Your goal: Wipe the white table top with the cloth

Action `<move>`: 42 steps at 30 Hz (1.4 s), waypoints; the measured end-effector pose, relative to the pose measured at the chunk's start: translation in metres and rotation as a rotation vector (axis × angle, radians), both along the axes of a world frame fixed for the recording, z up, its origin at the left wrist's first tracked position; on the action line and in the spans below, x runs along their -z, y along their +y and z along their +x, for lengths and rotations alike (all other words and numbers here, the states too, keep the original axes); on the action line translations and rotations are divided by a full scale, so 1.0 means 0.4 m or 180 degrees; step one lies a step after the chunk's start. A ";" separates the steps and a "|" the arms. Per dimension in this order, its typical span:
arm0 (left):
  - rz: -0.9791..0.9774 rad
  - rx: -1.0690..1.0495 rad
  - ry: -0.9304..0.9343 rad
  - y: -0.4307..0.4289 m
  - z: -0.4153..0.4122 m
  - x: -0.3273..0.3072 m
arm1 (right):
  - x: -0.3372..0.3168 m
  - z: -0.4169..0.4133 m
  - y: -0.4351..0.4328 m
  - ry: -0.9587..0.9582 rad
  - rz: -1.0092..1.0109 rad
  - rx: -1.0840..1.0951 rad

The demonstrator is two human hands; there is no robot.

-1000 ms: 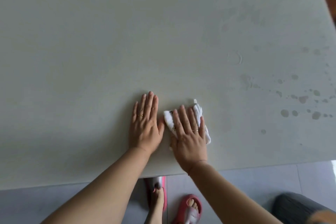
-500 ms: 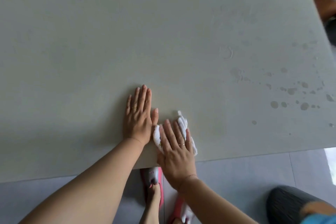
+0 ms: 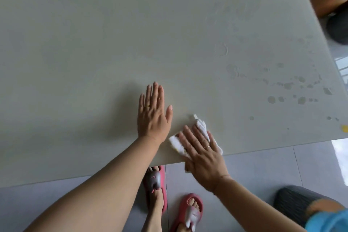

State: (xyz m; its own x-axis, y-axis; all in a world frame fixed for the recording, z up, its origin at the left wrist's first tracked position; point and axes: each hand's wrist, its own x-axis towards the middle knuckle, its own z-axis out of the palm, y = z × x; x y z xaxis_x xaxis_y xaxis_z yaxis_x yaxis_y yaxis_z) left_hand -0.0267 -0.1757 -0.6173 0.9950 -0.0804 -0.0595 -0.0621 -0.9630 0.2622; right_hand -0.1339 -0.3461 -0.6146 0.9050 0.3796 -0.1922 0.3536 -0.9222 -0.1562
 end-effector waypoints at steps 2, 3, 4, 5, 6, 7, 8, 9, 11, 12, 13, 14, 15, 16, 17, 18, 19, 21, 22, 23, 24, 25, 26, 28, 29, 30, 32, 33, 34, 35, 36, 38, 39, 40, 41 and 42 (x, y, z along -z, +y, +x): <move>-0.0039 0.0105 0.0002 -0.041 -0.005 0.001 | 0.002 0.025 -0.108 -0.0048 -0.0119 0.0261; -0.0055 0.0135 0.0014 -0.058 -0.009 0.006 | -0.002 0.038 -0.159 0.0006 -0.0183 0.0649; -0.0076 0.0155 0.0040 -0.071 -0.015 0.013 | -0.006 0.049 -0.201 0.0067 -0.0230 0.1070; -0.0100 0.0166 0.0073 -0.083 -0.021 0.020 | -0.011 0.058 -0.230 0.0104 -0.0254 0.1448; -0.0111 0.0163 0.0098 -0.092 -0.027 0.027 | -0.012 0.063 -0.243 0.0123 -0.0277 0.1764; -0.0089 0.0148 0.0104 -0.099 -0.033 0.033 | -0.009 0.068 -0.238 0.0146 -0.0297 0.2044; -0.0040 0.0133 0.0090 -0.103 -0.037 0.037 | -0.005 0.072 -0.216 0.0166 -0.0287 0.2291; 0.0008 0.0127 0.0066 -0.105 -0.040 0.041 | -0.001 0.071 -0.182 0.0172 -0.0237 0.2455; 0.0051 0.0129 0.0024 -0.106 -0.041 0.046 | 0.004 0.051 -0.092 0.0096 -0.0107 0.2139; 0.0047 0.0131 0.0005 -0.105 -0.040 0.046 | 0.002 0.030 -0.048 0.0025 -0.0081 0.1695; 0.0038 0.0131 -0.0016 -0.105 -0.040 0.046 | -0.002 0.009 -0.021 -0.0005 -0.0048 0.1203; 0.0036 0.0133 -0.0035 -0.105 -0.041 0.045 | -0.003 -0.004 -0.019 -0.0035 -0.0018 0.0764; 0.0044 0.0139 -0.0052 -0.105 -0.042 0.044 | -0.004 -0.003 -0.040 -0.0007 0.0011 0.0407; 0.0056 0.0146 -0.0060 -0.106 -0.043 0.044 | -0.001 0.007 -0.079 0.0018 -0.0010 0.0168; 0.0063 0.0146 -0.0060 -0.106 -0.043 0.044 | 0.003 0.019 -0.129 0.0019 -0.0081 0.0076; 0.0062 0.0140 -0.0062 -0.105 -0.044 0.045 | 0.007 0.031 -0.184 -0.0002 -0.0145 0.0170; 0.0054 0.0128 -0.0074 -0.104 -0.044 0.045 | 0.007 0.043 -0.238 0.0021 -0.0185 0.0430; 0.0038 0.0101 -0.0098 -0.105 -0.043 0.046 | -0.003 0.061 -0.326 0.0067 -0.0205 0.1004; 0.0046 0.0100 -0.0093 -0.106 -0.043 0.045 | -0.006 0.065 -0.354 0.0069 -0.0192 0.1194; 0.0058 0.0104 -0.0081 -0.106 -0.043 0.045 | -0.007 0.070 -0.368 0.0061 -0.0185 0.1376; 0.0071 0.0102 -0.0075 -0.107 -0.043 0.045 | -0.005 0.075 -0.365 0.0063 -0.0204 0.1620; 0.0082 0.0093 -0.0077 -0.108 -0.043 0.045 | -0.001 0.083 -0.346 0.0101 -0.0221 0.1936; 0.0088 0.0083 -0.0073 -0.109 -0.042 0.045 | 0.005 0.093 -0.311 0.0113 -0.0202 0.2264; 0.0094 0.0067 -0.0051 -0.111 -0.040 0.045 | 0.009 0.105 -0.210 0.0105 -0.0073 0.2476; 0.0104 0.0065 -0.0046 -0.111 -0.040 0.045 | 0.008 0.103 -0.151 0.0054 -0.0013 0.2225; 0.0116 0.0079 -0.0041 -0.110 -0.040 0.045 | 0.006 0.095 -0.095 -0.0012 0.0019 0.1825; 0.0126 0.0105 -0.0024 -0.109 -0.039 0.045 | 0.000 0.077 -0.039 -0.0049 0.0100 0.1066; 0.0125 0.0103 -0.0025 -0.109 -0.038 0.046 | 0.000 0.081 -0.052 -0.0051 0.0151 0.0742; 0.0136 0.0096 -0.0027 -0.108 -0.038 0.047 | 0.001 0.093 -0.089 -0.0031 0.0181 0.0443; 0.0159 0.0094 -0.0024 -0.108 -0.039 0.047 | 0.003 0.105 -0.140 -0.0031 0.0143 0.0220; 0.0184 0.0093 -0.0024 -0.107 -0.040 0.046 | 0.004 0.117 -0.197 -0.0071 0.0075 0.0171; 0.0221 0.0087 -0.0021 -0.108 -0.040 0.044 | -0.004 0.142 -0.303 -0.0110 -0.0065 0.0712; 0.0228 0.0090 -0.0008 -0.109 -0.040 0.044 | -0.009 0.155 -0.336 -0.0107 -0.0081 0.1180; 0.0230 0.0095 -0.0008 -0.109 -0.040 0.044 | -0.010 0.163 -0.345 -0.0090 -0.0108 0.1659; 0.0238 0.0091 -0.0023 -0.110 -0.039 0.044 | -0.007 0.171 -0.332 -0.0046 -0.0139 0.2074; 0.0254 0.0085 -0.0032 -0.110 -0.039 0.045 | -0.002 0.179 -0.296 0.0003 -0.0098 0.2414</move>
